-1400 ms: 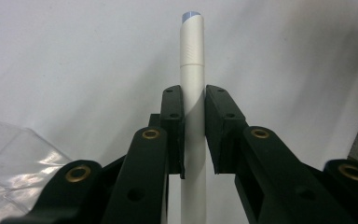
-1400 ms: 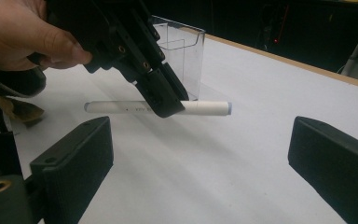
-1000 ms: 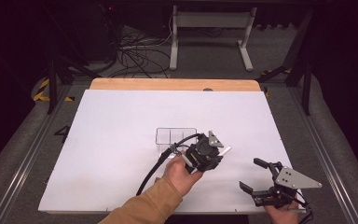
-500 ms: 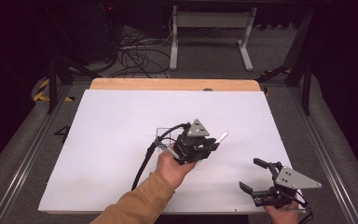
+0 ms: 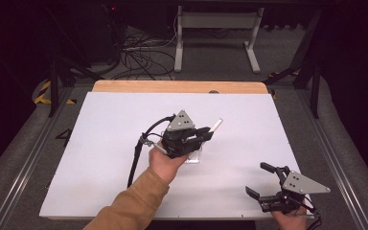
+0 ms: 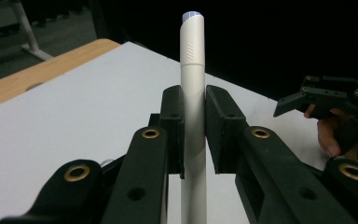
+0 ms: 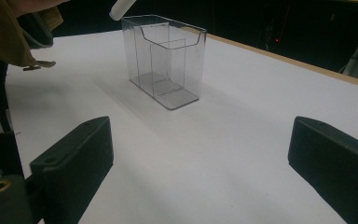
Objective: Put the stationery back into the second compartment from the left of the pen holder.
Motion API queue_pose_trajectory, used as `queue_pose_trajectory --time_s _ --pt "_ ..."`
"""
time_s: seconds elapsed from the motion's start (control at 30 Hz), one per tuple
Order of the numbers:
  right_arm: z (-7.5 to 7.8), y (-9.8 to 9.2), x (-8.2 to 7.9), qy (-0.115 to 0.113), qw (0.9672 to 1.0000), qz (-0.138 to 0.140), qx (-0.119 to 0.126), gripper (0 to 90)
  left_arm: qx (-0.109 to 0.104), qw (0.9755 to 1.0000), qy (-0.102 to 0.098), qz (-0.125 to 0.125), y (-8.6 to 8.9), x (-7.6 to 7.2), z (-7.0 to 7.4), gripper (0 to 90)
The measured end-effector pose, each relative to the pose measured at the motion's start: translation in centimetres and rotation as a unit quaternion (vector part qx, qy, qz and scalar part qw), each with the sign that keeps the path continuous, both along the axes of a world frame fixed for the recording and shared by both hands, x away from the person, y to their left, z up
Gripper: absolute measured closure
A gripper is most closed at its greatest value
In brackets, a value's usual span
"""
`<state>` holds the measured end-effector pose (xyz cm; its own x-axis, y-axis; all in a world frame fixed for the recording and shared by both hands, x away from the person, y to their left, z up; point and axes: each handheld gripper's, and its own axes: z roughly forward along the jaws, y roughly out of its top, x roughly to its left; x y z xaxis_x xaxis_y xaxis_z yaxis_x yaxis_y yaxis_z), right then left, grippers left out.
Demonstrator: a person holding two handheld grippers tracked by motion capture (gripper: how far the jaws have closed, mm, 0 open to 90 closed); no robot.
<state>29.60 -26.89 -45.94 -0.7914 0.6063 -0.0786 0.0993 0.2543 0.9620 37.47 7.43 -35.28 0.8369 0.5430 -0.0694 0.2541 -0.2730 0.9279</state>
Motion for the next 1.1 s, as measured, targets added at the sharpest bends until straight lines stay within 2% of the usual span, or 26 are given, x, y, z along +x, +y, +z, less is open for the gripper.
queue_pose_trajectory --time_s 0.07,0.37,0.43,0.7,0.93,1.1 --pt "0.0 0.0 0.0 0.0 1.0 0.001 0.0 7.3 -0.01 0.9999 -0.002 0.002 0.4 0.1 0.1 78.6" --pt "0.0 0.0 0.0 0.0 1.0 0.001 0.0 7.3 -0.025 0.999 -0.036 0.01 2.1 0.9 0.3 78.6" --pt "0.0 0.0 0.0 0.0 1.0 0.001 0.0 7.3 -0.029 0.9989 -0.036 0.01 2.3 1.2 0.2 78.6" --pt "0.0 0.0 0.0 0.0 1.0 0.0 -0.001 7.3 -0.039 0.998 -0.047 0.016 2.8 2.5 -0.3 78.5" --pt "0.0 0.0 0.0 0.0 1.0 0.0 -0.001 7.3 -0.046 0.9966 -0.066 0.015 2.8 3.8 -0.9 78.4" --pt "0.0 0.0 0.0 0.0 1.0 0.001 -0.001 7.2 -0.053 0.9972 -0.049 0.019 2.8 4.7 -1.4 78.4"
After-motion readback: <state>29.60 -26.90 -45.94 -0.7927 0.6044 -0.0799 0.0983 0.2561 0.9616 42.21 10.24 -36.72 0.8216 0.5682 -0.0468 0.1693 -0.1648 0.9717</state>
